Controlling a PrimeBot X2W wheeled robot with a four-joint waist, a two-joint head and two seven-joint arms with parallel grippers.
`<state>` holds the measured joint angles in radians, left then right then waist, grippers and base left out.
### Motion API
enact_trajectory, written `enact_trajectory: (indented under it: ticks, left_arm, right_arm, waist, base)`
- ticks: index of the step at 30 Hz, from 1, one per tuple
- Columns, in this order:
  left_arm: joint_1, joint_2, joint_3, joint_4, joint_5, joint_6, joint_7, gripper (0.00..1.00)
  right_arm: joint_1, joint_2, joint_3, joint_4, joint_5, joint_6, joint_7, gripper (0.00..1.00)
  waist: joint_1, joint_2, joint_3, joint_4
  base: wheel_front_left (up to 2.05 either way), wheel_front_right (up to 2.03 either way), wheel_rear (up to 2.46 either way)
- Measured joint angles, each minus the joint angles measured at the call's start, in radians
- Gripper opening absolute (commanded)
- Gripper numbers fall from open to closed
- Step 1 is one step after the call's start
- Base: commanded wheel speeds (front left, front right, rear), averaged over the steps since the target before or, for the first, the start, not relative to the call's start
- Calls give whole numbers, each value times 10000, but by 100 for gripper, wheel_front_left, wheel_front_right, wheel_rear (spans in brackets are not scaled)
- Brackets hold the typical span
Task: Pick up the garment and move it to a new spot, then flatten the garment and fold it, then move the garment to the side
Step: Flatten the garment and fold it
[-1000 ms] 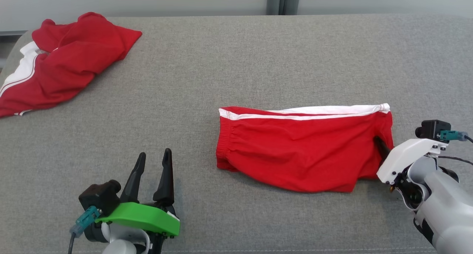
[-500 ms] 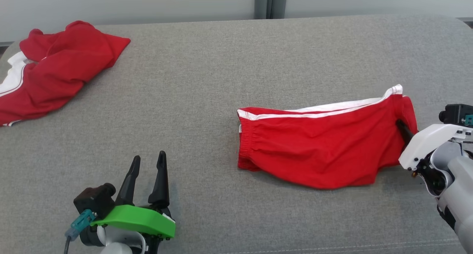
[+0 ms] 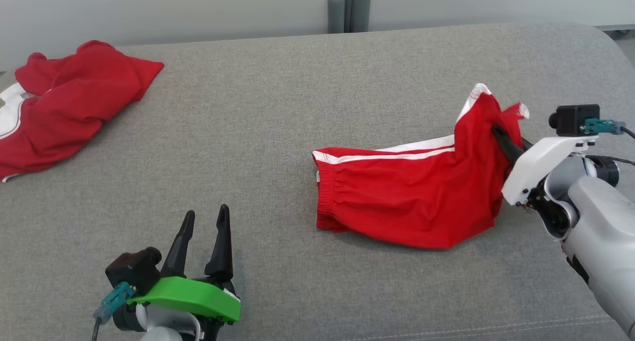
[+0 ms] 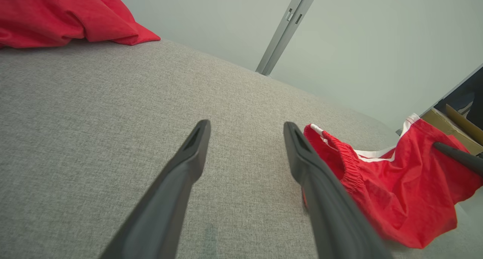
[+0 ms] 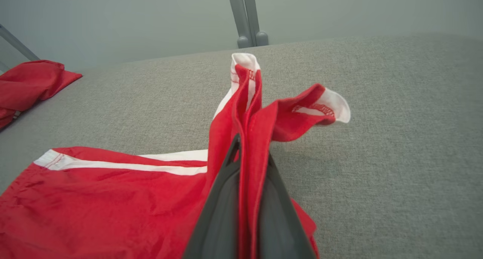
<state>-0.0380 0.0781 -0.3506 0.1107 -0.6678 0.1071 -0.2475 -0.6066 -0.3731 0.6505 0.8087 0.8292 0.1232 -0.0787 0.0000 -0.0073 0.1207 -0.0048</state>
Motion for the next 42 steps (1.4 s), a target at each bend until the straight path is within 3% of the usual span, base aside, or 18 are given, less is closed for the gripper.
enact_trajectory:
  ticks: [18,32,33,34,35,36,42]
  left_arm:
    - [1,-144,-90,77,-245,-2,0,100]
    - [0,-247,-385,167,-418,-17,-4,100]
    - [0,-247,-383,178,-428,-15,-6,100]
    - [0,-247,-382,190,-468,-17,-6,100]
    - [0,-247,-380,203,-504,-15,-6,100]
    - [1,-251,-355,213,-506,-15,-8,100]
    - [5,-261,-100,249,-523,-15,-12,100]
  right_arm:
    - [-244,1011,1862,-1687,-316,0,1011,0]
    - [-211,1534,2253,-986,-75,2,2080,0]
    - [-213,1547,2295,-920,-77,2,2151,6]
    - [-213,1559,2343,-871,-82,0,2226,29]
    - [-213,1578,2380,-838,-86,0,2251,44]
    - [-218,1613,2433,-826,-111,0,2253,100]
    - [-383,1962,2767,-1062,-324,10,2274,100]
  waist:
    - [0,0,-473,387]
    - [0,0,-493,1402]
    - [0,0,-493,1475]
    - [0,0,-494,1540]
    - [0,0,-498,1602]
    - [0,0,-503,1654]
    - [0,0,-593,1701]
  base:
    - [0,0,0]
    - [0,0,0]
    - [0,0,0]
    - [0,0,0]
    - [0,0,0]
    - [0,0,0]
    - [0,0,0]
